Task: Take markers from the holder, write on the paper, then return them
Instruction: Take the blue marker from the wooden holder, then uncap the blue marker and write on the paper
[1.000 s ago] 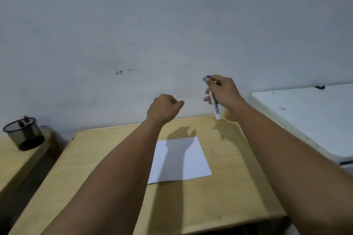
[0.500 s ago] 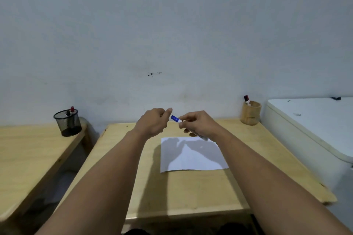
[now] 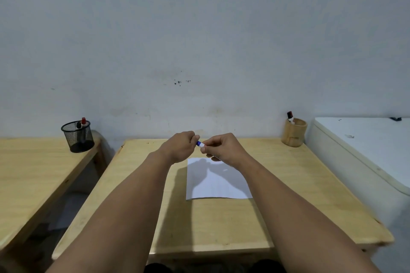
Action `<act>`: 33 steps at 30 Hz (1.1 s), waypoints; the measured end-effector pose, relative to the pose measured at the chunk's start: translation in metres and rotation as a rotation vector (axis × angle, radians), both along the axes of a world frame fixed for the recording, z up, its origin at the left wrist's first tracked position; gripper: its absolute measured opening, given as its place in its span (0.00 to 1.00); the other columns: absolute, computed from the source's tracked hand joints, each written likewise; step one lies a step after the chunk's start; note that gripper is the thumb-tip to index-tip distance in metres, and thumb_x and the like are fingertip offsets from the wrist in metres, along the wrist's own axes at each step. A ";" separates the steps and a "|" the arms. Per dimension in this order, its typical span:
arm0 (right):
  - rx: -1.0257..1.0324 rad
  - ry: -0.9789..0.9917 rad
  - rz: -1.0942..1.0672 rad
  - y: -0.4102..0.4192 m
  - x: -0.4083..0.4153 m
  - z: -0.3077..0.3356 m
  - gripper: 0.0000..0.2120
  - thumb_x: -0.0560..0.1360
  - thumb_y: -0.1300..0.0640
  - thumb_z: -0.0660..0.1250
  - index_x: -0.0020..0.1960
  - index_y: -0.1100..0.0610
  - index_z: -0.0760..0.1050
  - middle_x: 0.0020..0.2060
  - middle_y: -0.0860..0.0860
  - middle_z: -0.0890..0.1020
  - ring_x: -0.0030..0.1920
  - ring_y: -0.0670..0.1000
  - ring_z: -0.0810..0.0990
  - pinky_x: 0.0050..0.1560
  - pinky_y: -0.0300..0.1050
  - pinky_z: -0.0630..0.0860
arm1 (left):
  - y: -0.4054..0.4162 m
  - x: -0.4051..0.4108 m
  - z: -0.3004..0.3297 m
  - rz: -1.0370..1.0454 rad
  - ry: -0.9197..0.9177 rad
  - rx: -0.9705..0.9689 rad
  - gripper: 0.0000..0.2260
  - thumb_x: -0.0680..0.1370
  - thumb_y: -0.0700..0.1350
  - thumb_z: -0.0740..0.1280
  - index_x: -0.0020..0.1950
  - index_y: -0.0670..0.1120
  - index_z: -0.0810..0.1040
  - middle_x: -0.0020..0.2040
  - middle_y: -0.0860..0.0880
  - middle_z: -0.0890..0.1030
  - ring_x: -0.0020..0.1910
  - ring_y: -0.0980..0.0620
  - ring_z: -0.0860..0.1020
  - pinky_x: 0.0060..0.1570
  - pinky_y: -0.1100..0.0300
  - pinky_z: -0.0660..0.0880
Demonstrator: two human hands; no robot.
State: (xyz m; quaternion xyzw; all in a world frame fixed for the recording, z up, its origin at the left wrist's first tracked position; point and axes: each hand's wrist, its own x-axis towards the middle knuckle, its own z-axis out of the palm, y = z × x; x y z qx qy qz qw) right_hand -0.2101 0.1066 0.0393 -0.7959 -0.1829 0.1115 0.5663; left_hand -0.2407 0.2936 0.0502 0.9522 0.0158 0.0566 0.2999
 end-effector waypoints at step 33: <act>0.589 0.374 -0.377 0.023 0.050 -0.053 0.09 0.83 0.54 0.68 0.49 0.58 0.84 0.32 0.54 0.81 0.29 0.52 0.80 0.38 0.45 0.81 | 0.048 0.001 -0.075 -0.002 -0.232 0.555 0.31 0.78 0.64 0.46 0.68 0.50 0.77 0.58 0.50 0.80 0.54 0.46 0.80 0.40 0.54 0.72</act>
